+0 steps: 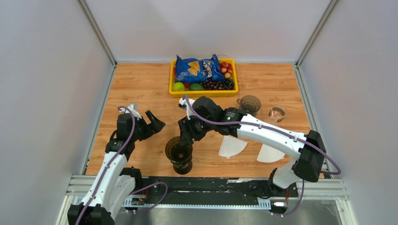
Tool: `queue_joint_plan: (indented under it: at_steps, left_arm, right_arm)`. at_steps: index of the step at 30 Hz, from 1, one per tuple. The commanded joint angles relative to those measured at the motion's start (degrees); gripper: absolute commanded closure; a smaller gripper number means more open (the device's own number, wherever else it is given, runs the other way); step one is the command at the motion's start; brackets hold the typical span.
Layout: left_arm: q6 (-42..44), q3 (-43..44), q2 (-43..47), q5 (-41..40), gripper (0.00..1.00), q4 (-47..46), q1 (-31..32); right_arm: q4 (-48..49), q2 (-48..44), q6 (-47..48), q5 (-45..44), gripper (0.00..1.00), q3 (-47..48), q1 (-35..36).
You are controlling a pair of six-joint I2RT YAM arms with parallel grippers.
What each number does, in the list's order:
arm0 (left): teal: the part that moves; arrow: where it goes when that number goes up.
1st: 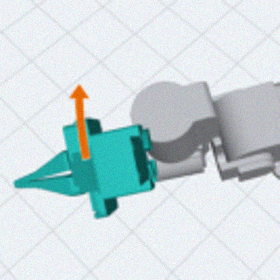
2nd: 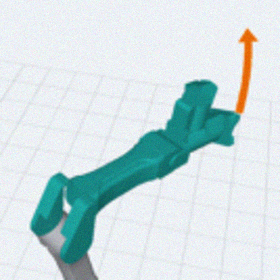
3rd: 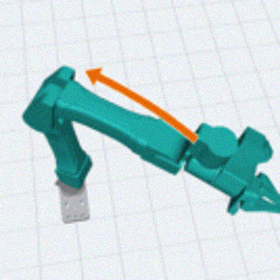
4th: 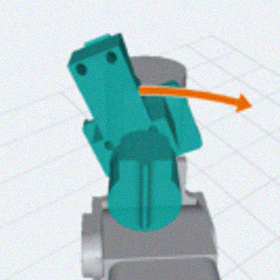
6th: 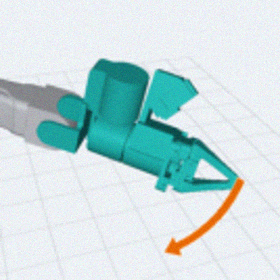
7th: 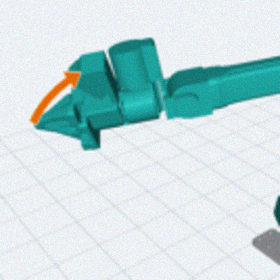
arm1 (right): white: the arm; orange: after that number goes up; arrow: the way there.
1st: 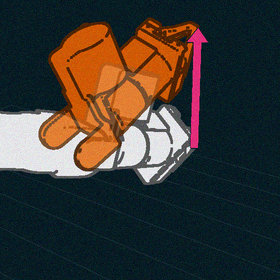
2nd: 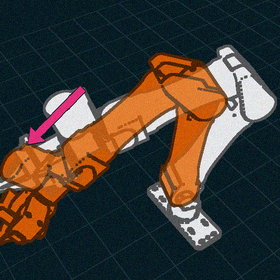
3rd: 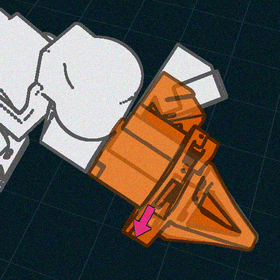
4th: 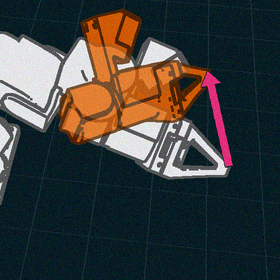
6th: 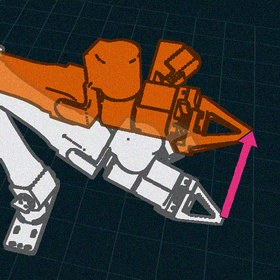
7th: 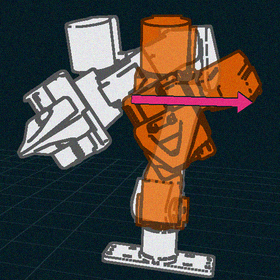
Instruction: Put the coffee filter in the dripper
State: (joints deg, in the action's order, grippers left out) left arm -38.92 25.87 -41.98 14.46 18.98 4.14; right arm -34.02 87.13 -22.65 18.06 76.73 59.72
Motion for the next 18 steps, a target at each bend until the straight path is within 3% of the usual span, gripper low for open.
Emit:
queue_joint_plan:
  at_steps: [1, 3, 5, 6, 11, 18]
  left_arm:
    - [-0.20, 0.28, -0.05, -0.11, 0.00, -0.70, -0.03]
    - [-0.20, 0.24, 0.03, -0.07, 0.00, -0.70, -0.09]
    - [-0.20, 0.16, 0.02, 0.01, 0.00, -0.78, -0.02]
    - [-0.20, 0.11, -0.04, -0.02, 0.00, -0.83, -0.08]
    - [-0.20, 0.07, -0.04, -0.11, 0.00, -1.03, -0.03]
    - [-0.17, -0.08, -0.47, 0.46, 0.00, -1.45, -0.01]
  right_arm:
    - [1.46, -2.38, -0.03, -3.27, 0.37, 3.41, 0.30]
    - [1.58, -3.45, -0.07, -5.58, 0.24, 3.76, 0.24]
    - [1.70, -5.00, -0.11, -8.44, 0.03, 3.63, 0.23]
    - [1.78, -5.89, -0.03, -10.47, 0.01, 3.44, 0.22]
    - [1.93, -12.06, -2.70, -21.69, 0.00, 0.16, -0.56]
    - [1.64, -23.22, -10.69, -38.38, 0.00, -12.57, -3.53]
